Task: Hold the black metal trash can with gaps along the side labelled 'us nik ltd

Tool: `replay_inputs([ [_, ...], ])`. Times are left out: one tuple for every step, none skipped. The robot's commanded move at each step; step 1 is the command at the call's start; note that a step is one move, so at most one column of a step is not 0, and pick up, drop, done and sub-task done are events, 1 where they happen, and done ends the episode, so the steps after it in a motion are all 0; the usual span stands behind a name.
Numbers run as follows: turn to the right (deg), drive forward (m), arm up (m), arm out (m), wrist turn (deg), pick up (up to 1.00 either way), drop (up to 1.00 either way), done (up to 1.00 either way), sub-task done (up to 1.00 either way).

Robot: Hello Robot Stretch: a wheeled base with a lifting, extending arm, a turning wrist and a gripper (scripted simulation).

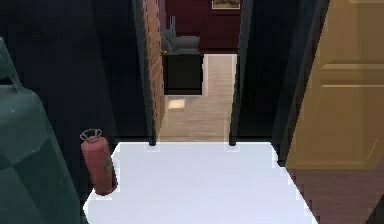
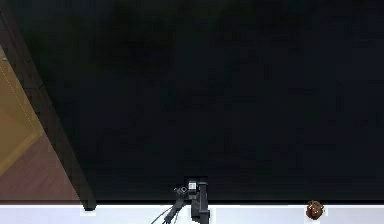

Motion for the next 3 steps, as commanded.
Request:
replay_inputs([
  [0.0,0.00,0.00,0.00,45.0,0.00,0.00,0.00,0.00],
  [0.0,0.00,0.00,0.00,45.0,0.00,0.00,0.00,0.00],
  [0.0,0.00,0.00,0.00,45.0,0.00,0.00,0.00,0.00],
])
